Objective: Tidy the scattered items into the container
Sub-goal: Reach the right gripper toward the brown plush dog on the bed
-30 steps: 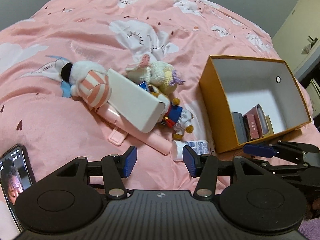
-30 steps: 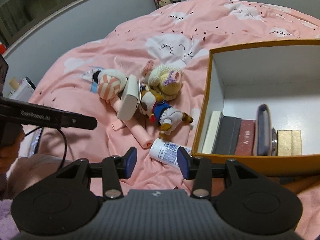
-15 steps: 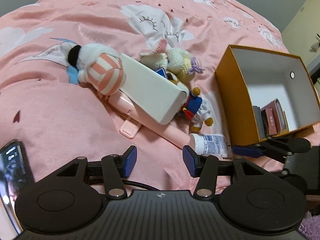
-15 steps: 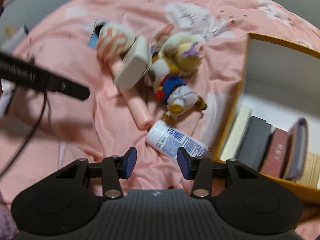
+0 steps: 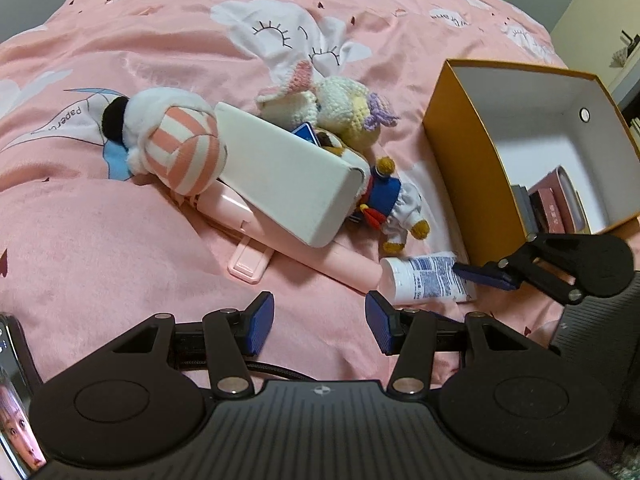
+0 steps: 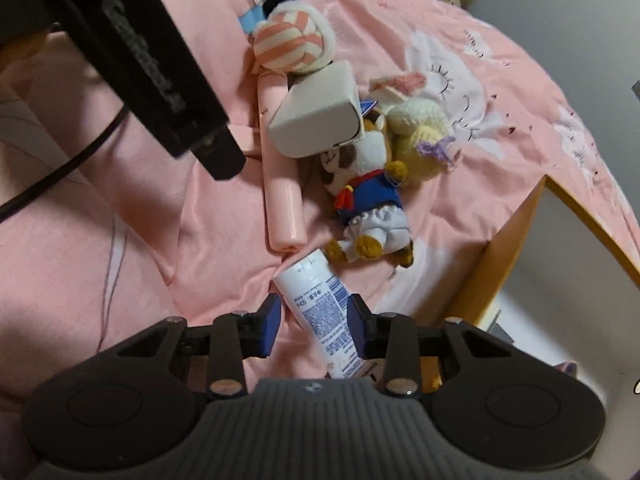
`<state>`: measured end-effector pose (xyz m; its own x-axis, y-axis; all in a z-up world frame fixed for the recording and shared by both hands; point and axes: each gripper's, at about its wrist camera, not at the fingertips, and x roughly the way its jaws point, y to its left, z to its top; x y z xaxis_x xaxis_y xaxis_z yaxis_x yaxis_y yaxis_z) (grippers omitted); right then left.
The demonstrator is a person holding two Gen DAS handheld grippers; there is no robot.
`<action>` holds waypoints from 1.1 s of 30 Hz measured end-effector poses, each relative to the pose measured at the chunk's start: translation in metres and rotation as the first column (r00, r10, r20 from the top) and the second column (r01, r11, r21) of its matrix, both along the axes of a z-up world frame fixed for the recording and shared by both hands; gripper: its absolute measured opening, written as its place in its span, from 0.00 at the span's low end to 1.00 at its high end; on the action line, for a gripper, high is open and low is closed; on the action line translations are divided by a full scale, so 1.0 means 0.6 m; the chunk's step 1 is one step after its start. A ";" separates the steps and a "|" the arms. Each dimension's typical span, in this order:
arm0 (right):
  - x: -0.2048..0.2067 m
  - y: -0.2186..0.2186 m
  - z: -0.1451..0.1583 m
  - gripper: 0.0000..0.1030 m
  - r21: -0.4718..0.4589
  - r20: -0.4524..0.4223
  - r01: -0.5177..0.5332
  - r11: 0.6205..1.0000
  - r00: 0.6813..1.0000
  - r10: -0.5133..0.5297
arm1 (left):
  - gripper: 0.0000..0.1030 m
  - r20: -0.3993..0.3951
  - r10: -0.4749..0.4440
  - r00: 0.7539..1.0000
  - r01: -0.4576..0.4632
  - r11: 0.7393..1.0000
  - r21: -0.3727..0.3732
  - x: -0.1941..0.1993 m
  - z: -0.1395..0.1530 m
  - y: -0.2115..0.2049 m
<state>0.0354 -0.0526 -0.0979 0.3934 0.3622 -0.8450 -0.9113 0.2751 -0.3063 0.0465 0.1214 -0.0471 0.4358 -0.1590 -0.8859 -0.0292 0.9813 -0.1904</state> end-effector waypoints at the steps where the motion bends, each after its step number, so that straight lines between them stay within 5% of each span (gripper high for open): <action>1: 0.006 0.001 0.003 0.38 0.011 -0.009 0.009 1.000 1.000 -0.009 | 0.57 0.006 0.007 1.000 -0.007 1.000 -0.009 0.001 0.001 0.003; 15: 0.058 0.036 0.037 0.38 0.107 -0.073 0.045 0.993 0.997 -0.037 | 0.59 0.040 0.144 0.989 -0.134 0.975 -0.178 0.075 0.024 0.036; 27: 0.107 0.036 0.040 0.39 0.148 -0.103 0.057 0.987 0.994 -0.042 | 0.66 0.052 0.076 0.996 -0.073 0.996 -0.050 0.147 0.024 -0.015; 33: 0.125 0.064 0.023 0.42 0.146 -0.119 0.001 0.989 0.993 0.017 | 0.66 0.033 0.084 0.996 -0.082 0.995 -0.052 0.153 0.020 -0.006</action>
<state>0.1104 -0.0139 -0.0838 0.2892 0.4874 -0.8239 -0.9413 0.3015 -0.1520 0.1383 0.1177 -0.0352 0.4803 -0.1647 -0.8615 -0.1025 0.9649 -0.2416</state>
